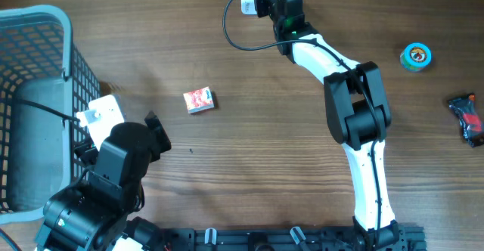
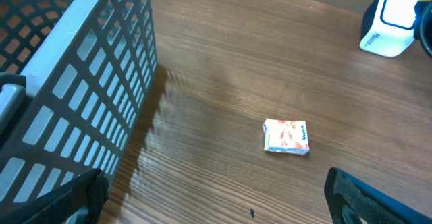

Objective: Scan the item barcode
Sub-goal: 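Hold the yellow container's label in front of the white scanner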

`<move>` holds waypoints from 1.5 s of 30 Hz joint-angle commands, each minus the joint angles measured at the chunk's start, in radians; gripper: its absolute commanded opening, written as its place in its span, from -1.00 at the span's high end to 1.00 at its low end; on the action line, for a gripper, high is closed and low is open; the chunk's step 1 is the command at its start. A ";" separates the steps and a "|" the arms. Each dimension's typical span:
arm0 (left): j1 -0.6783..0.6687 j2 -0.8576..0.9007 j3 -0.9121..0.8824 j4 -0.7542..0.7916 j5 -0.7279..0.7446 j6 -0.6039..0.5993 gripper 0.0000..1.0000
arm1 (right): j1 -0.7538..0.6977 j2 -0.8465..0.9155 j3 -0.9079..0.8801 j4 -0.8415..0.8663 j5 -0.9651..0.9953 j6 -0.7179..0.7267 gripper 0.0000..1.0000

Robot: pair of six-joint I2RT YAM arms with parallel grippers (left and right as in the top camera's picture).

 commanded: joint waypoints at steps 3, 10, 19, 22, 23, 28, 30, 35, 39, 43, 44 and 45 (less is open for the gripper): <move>-0.007 0.004 -0.027 0.012 -0.032 -0.018 -1.00 | 0.006 0.002 0.013 0.039 0.025 -0.015 -0.04; -0.007 0.035 -0.034 0.023 -0.041 -0.018 -1.00 | 0.010 0.046 0.013 0.061 0.024 0.013 -0.09; -0.007 0.059 -0.034 0.029 -0.055 -0.018 -1.00 | 0.033 0.055 0.013 0.083 0.025 0.010 -0.13; -0.007 0.059 -0.034 0.029 -0.055 -0.018 -1.00 | 0.045 0.055 0.013 0.077 0.030 -0.026 -0.13; -0.007 0.059 -0.034 0.029 -0.054 -0.018 -1.00 | 0.049 0.052 0.013 0.072 0.039 -0.045 -0.13; -0.007 0.059 -0.034 0.029 -0.054 -0.018 -1.00 | 0.079 0.005 0.013 -0.002 0.140 -0.169 -0.14; -0.007 0.059 -0.034 0.029 -0.054 -0.018 -1.00 | 0.091 -0.026 0.013 -0.026 0.183 -0.214 -0.15; -0.007 0.059 -0.034 0.029 -0.054 -0.018 -1.00 | 0.108 -0.122 0.013 -0.150 0.204 -0.224 -0.15; -0.007 0.059 -0.034 0.029 -0.054 -0.019 -1.00 | 0.116 -0.250 0.013 -0.364 0.216 -0.223 -0.02; -0.007 0.059 -0.034 0.029 -0.054 -0.019 -1.00 | 0.118 -0.388 0.013 -0.597 0.276 -0.213 0.26; -0.007 0.059 -0.034 0.029 -0.054 -0.024 -1.00 | 0.118 -0.422 0.013 -0.662 0.281 -0.202 0.26; -0.007 0.059 -0.034 0.029 -0.053 -0.026 -1.00 | 0.117 -0.453 0.013 -0.729 0.282 -0.200 0.26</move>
